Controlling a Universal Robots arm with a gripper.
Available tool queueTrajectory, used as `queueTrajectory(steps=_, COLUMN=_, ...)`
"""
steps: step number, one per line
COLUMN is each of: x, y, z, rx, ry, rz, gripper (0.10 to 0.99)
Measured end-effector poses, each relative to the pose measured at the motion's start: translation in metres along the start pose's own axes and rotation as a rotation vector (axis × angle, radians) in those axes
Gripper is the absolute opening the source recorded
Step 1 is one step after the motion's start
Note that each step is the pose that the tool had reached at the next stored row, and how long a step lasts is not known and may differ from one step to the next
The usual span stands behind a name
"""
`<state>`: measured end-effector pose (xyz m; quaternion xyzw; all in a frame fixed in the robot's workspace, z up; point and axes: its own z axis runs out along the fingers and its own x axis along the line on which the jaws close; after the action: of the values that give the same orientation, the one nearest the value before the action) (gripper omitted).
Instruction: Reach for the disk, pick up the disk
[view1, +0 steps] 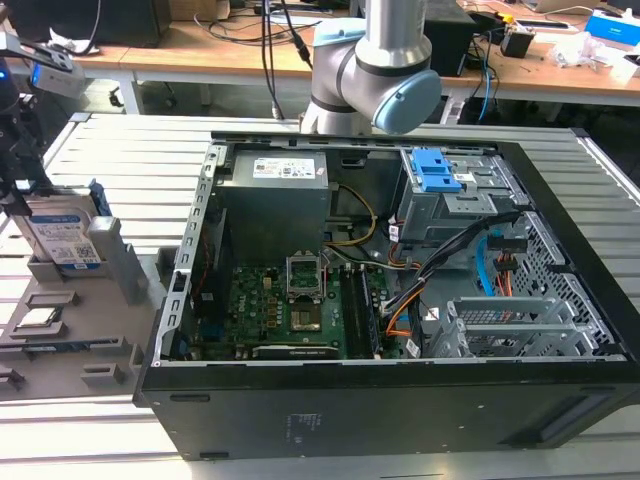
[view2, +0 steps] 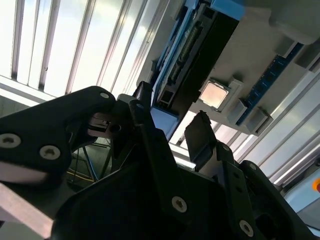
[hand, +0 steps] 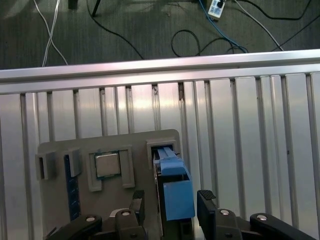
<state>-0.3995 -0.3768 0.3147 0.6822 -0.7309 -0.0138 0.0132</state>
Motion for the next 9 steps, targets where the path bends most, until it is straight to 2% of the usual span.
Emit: queueTrajectory(steps=9, x=0.0, y=-0.0003, z=0.0063, rx=0.0, ry=0.0, rz=0.0, gripper=0.541)
